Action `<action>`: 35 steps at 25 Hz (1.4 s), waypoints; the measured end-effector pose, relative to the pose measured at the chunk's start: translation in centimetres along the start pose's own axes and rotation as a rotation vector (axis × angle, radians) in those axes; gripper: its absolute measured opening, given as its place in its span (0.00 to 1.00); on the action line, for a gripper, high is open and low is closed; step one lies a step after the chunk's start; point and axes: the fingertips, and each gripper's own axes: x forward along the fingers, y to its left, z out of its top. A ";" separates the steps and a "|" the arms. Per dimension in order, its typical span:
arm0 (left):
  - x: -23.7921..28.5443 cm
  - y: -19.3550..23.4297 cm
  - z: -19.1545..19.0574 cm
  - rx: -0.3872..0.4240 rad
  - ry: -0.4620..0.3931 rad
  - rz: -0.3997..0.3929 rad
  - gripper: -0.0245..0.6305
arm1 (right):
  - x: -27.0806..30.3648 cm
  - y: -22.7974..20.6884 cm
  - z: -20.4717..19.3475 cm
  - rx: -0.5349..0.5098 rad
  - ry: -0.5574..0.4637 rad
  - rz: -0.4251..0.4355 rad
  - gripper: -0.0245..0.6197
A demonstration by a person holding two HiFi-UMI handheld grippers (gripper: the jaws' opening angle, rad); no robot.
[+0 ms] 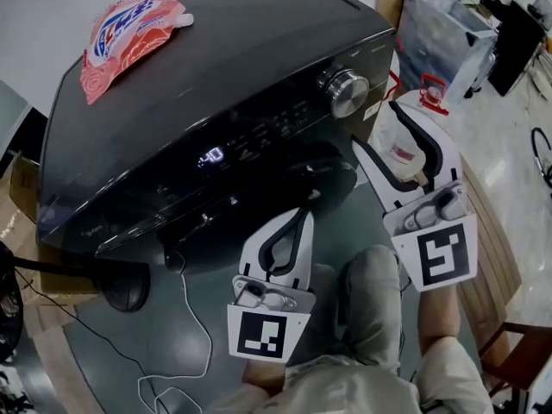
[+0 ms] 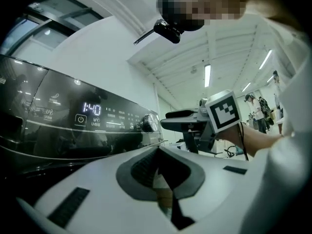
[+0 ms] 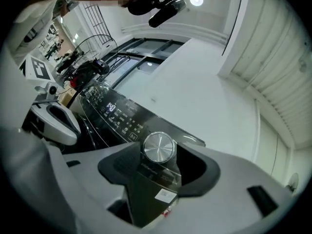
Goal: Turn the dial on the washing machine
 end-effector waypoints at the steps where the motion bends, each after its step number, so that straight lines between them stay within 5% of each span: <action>1: 0.1 0.0 0.1 0.004 -0.015 0.004 0.06 | 0.1 0.0 0.1 -0.007 -0.010 -0.001 0.41; 19: 1.2 -0.1 -0.6 0.081 -0.080 0.013 0.06 | 4.0 0.2 0.0 -0.129 -0.089 0.056 0.51; 35: 0.6 0.7 -0.5 0.154 -0.057 0.041 0.06 | 4.4 -0.5 0.0 0.082 -0.135 -0.005 0.46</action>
